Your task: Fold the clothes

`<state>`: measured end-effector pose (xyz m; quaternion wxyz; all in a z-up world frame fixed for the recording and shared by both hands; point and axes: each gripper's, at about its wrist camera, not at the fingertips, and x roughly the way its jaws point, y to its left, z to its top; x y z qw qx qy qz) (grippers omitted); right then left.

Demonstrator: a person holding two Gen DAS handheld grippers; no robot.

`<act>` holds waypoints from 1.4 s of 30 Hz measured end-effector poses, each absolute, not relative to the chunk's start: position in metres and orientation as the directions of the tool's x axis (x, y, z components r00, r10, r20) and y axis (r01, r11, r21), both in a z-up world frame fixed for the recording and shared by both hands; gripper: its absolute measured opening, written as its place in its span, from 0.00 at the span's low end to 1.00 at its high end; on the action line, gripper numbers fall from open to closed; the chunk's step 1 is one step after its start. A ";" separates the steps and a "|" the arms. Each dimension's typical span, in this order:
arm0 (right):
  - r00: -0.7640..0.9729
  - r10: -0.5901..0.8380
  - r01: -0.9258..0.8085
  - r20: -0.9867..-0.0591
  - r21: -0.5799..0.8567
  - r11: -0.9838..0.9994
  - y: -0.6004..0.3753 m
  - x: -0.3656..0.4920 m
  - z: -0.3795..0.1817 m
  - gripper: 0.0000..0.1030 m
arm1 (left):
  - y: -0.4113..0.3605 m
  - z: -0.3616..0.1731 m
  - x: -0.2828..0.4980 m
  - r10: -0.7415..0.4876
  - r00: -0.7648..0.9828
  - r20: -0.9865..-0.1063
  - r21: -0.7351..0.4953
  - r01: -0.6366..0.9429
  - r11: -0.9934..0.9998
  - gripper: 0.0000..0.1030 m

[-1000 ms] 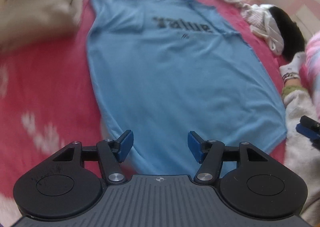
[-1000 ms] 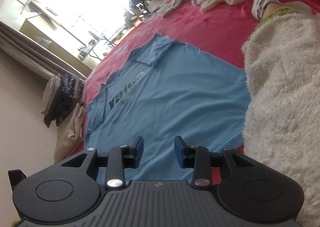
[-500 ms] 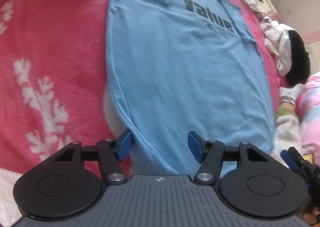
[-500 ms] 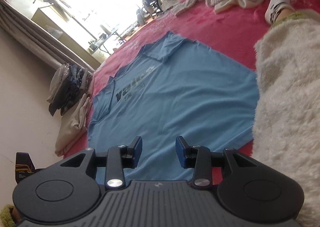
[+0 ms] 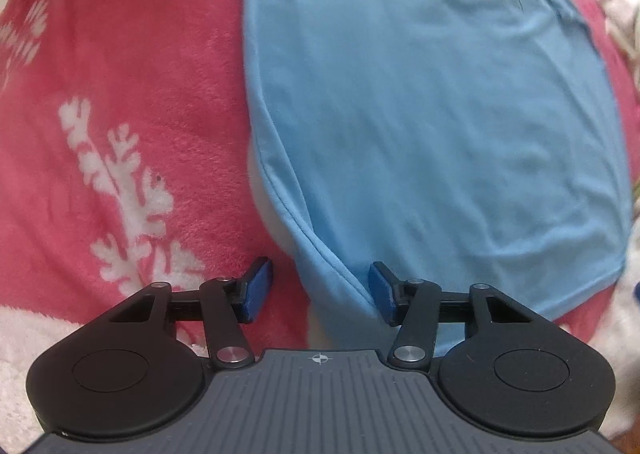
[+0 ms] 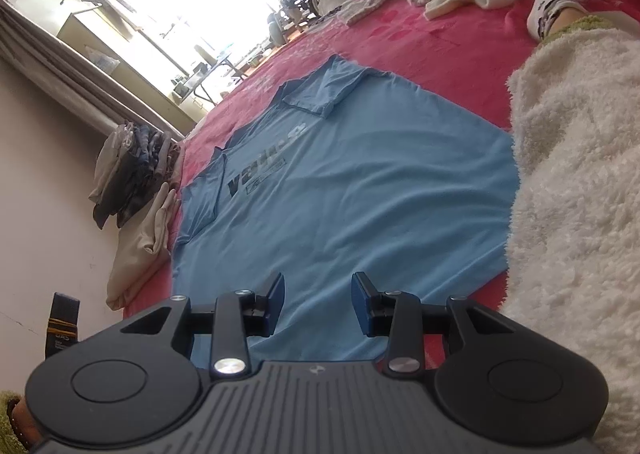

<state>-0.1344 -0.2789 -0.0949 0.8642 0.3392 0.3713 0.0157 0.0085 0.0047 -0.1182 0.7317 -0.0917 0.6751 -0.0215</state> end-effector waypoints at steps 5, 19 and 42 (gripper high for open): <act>0.702 0.380 0.108 -0.602 0.618 0.779 -0.254 -0.123 -0.090 0.39 | 0.013 -0.112 0.006 -0.204 0.089 -0.975 -0.211 -0.082 0.974 0.19; 0.436 0.591 -0.278 -0.679 0.523 0.806 -0.130 -0.110 -0.119 0.39 | 0.040 -0.108 -0.017 -0.320 -0.074 -0.944 -0.322 0.008 0.947 0.20; 0.503 0.470 -0.373 -0.725 0.308 0.875 -0.114 -0.115 -0.120 0.37 | 0.064 -0.124 -0.018 -0.456 -0.093 -0.885 -0.456 -0.024 0.889 0.13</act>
